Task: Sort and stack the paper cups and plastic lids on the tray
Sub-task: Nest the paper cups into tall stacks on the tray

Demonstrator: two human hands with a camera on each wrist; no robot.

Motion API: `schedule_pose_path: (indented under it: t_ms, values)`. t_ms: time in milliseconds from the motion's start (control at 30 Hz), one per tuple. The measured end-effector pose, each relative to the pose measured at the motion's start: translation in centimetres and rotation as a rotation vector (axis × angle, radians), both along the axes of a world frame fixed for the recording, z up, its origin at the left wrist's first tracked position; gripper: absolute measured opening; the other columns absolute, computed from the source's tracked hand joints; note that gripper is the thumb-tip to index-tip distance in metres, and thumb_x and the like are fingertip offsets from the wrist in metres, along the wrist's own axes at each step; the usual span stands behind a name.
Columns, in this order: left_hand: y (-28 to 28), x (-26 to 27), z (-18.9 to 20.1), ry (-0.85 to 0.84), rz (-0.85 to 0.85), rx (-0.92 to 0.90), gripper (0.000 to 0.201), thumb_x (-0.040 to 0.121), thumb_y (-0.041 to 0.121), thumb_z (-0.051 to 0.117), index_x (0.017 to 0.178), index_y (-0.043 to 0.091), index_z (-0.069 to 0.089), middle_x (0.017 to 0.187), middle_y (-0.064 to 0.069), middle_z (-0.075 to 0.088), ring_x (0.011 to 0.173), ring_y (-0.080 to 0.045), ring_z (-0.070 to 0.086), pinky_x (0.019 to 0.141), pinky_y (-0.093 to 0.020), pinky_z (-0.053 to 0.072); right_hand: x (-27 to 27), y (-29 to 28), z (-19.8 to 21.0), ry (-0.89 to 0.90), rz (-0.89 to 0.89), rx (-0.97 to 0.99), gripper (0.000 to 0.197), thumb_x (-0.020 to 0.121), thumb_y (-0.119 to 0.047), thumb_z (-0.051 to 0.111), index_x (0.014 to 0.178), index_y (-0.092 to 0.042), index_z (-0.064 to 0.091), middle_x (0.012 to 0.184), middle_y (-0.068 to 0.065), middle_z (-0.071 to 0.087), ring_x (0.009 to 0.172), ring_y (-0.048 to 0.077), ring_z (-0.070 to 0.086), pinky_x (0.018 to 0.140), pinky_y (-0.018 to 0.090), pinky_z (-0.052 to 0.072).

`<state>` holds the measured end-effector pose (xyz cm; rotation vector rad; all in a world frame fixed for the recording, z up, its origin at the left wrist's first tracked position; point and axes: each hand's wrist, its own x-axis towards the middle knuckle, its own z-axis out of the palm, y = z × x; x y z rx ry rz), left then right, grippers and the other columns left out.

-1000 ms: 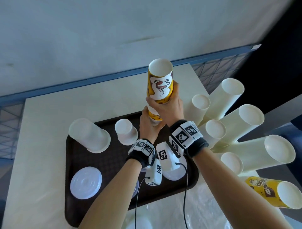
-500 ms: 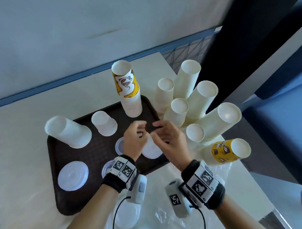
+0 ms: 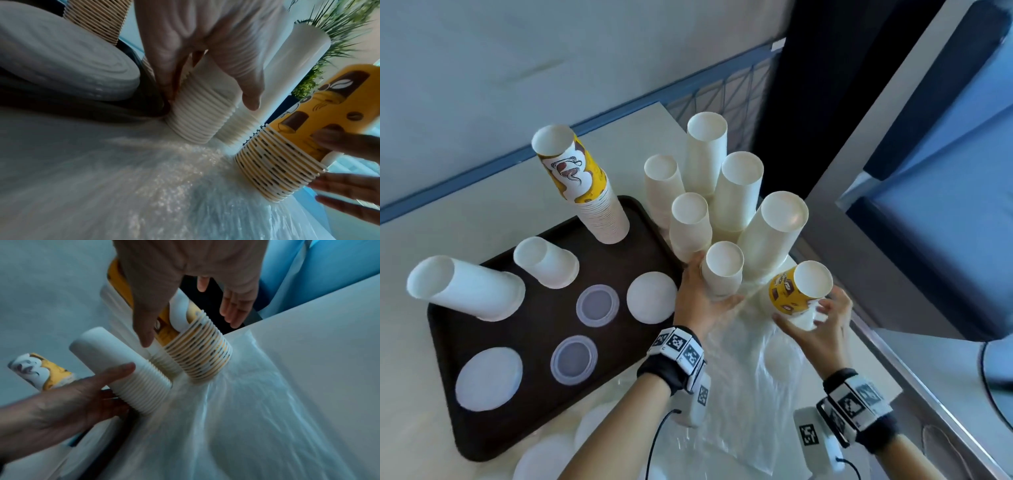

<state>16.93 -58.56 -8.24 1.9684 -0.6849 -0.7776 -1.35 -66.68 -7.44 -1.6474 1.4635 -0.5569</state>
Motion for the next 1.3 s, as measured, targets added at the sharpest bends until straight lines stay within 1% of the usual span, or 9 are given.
schedule_pose_path:
  t_ms: [100, 233, 367, 533, 800, 900, 967, 1167, 1300]
  values:
    - [-0.9, -0.4, 0.2, 0.002, 0.090, 0.049, 0.097, 0.050, 0.038, 0.089, 0.130, 0.021, 0.038, 0.130, 0.000, 0.054, 0.118, -0.020, 0.053, 0.097, -0.036, 0.047, 1.4, -1.2, -0.9, -0.062, 0.065, 0.011, 0.097, 0.049, -0.019, 0.091, 0.129, -0.015, 0.037, 0.123, -0.004, 0.044, 0.107, 0.012, 0.047, 0.089, 0.025, 0.041]
    - [-1.6, -1.0, 0.8, -0.022, 0.151, 0.087, 0.088, 0.058, 0.033, 0.086, 0.130, 0.020, 0.037, 0.122, -0.003, 0.060, 0.110, -0.026, 0.058, 0.087, -0.031, 0.047, 1.9, -1.7, -2.6, -0.006, 0.072, 0.076, 0.087, 0.042, -0.052, 0.078, 0.117, -0.016, 0.053, 0.109, 0.001, 0.064, 0.098, 0.016, 0.059, 0.083, 0.033, 0.049]
    - [-2.0, -1.1, 1.2, -0.044, 0.127, 0.169, 0.086, 0.062, 0.034, 0.082, 0.131, 0.019, 0.034, 0.118, -0.006, 0.062, 0.109, -0.031, 0.059, 0.085, -0.031, 0.047, 1.8, -1.7, -2.9, 0.027, 0.078, 0.078, 0.072, 0.053, -0.036, 0.086, 0.114, -0.014, 0.055, 0.106, 0.005, 0.066, 0.099, 0.024, 0.061, 0.086, 0.039, 0.052]
    - [-2.2, -0.8, 1.4, -0.020, 0.085, 0.157, 0.082, 0.063, 0.029, 0.083, 0.128, 0.018, 0.034, 0.117, -0.006, 0.061, 0.112, -0.030, 0.056, 0.088, -0.032, 0.045, 1.0, -1.5, -2.0, -0.027, 0.091, 0.107, 0.081, 0.042, -0.059, 0.070, 0.108, -0.013, 0.059, 0.100, 0.005, 0.068, 0.095, 0.022, 0.063, 0.083, 0.039, 0.053]
    - [0.6, -0.4, 3.1, 0.013, 0.080, -0.003, 0.072, 0.061, 0.015, 0.084, 0.110, 0.033, 0.034, 0.097, 0.015, 0.054, 0.094, -0.011, 0.053, 0.072, -0.011, 0.041, -1.5, 1.0, 4.1, -0.159, 0.259, 0.088, 0.042, 0.046, -0.051, 0.078, 0.082, -0.032, 0.066, 0.082, -0.012, 0.073, 0.082, 0.005, 0.067, 0.076, 0.036, 0.057]
    - [3.1, 0.7, 4.3, 0.084, 0.188, -0.058, 0.077, 0.059, 0.017, 0.085, 0.121, 0.022, 0.039, 0.097, 0.016, 0.051, 0.096, -0.010, 0.048, 0.064, 0.003, 0.038, 0.3, 1.6, 7.2, -0.221, 0.371, 0.038, 0.031, 0.053, -0.040, 0.086, 0.077, -0.047, 0.068, 0.083, -0.029, 0.069, 0.082, -0.003, 0.066, 0.073, 0.025, 0.054]
    - [5.3, 2.1, 4.8, 0.089, 0.257, -0.105, 0.090, 0.050, 0.035, 0.083, 0.126, 0.014, 0.041, 0.107, 0.007, 0.054, 0.100, -0.012, 0.051, 0.070, 0.001, 0.039, 3.0, 1.9, 9.9, -0.265, 0.454, 0.012, 0.037, 0.055, -0.032, 0.087, 0.077, -0.054, 0.067, 0.082, -0.032, 0.068, 0.081, -0.006, 0.065, 0.072, 0.016, 0.053]
    - [11.7, 7.2, 7.1, -0.094, 0.432, -0.111, 0.089, 0.053, 0.042, 0.079, 0.127, 0.010, 0.043, 0.106, 0.006, 0.054, 0.097, -0.010, 0.052, 0.071, -0.004, 0.040, 14.2, 2.5, 16.3, -0.456, 0.668, -0.054, 0.046, 0.061, -0.035, 0.082, 0.099, -0.014, 0.068, 0.096, -0.008, 0.072, 0.090, 0.003, 0.067, 0.079, 0.017, 0.052]
    - [14.5, 10.8, 8.5, -0.167, 0.544, -0.115, 0.080, 0.065, 0.018, 0.083, 0.131, 0.011, 0.039, 0.111, 0.006, 0.051, 0.102, -0.010, 0.049, 0.088, -0.022, 0.039, 23.0, 2.6, 19.6, -0.562, 0.706, -0.175, 0.055, 0.066, -0.040, 0.081, 0.108, -0.010, 0.061, 0.102, -0.005, 0.069, 0.091, 0.001, 0.065, 0.082, 0.021, 0.053]
